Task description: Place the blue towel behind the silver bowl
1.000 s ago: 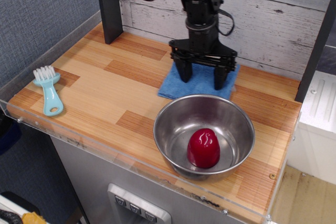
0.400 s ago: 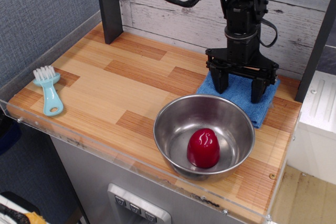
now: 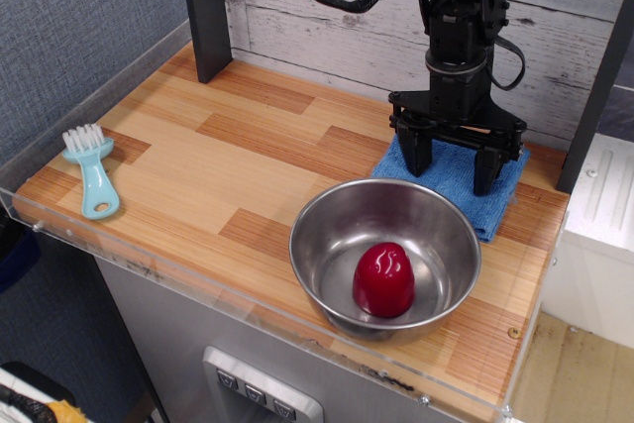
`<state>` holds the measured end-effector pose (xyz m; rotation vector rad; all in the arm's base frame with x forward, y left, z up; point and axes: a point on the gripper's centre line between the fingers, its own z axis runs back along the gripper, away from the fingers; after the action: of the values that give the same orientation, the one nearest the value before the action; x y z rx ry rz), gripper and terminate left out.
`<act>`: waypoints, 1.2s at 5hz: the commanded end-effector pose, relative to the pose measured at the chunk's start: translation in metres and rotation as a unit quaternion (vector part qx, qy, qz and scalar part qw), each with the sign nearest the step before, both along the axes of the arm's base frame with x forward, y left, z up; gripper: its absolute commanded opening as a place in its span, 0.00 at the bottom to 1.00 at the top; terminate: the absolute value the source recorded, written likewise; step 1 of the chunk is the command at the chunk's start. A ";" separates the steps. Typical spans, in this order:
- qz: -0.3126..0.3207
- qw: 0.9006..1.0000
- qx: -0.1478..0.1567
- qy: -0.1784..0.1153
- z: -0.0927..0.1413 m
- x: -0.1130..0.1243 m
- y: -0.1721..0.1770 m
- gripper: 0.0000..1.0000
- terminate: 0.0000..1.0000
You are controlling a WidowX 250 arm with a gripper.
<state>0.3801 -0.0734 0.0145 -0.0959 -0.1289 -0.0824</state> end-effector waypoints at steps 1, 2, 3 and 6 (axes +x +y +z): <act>0.021 0.999 -0.010 -0.033 0.037 0.004 0.009 1.00 0.00; 0.020 0.998 -0.024 -0.050 0.064 0.006 0.007 1.00 0.00; 0.022 0.998 -0.037 -0.056 0.084 -0.002 0.011 1.00 0.00; 0.034 0.993 -0.051 -0.096 0.159 -0.049 0.035 1.00 0.00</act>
<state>0.3361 -0.0418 0.1592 -0.1863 -0.2872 -0.0144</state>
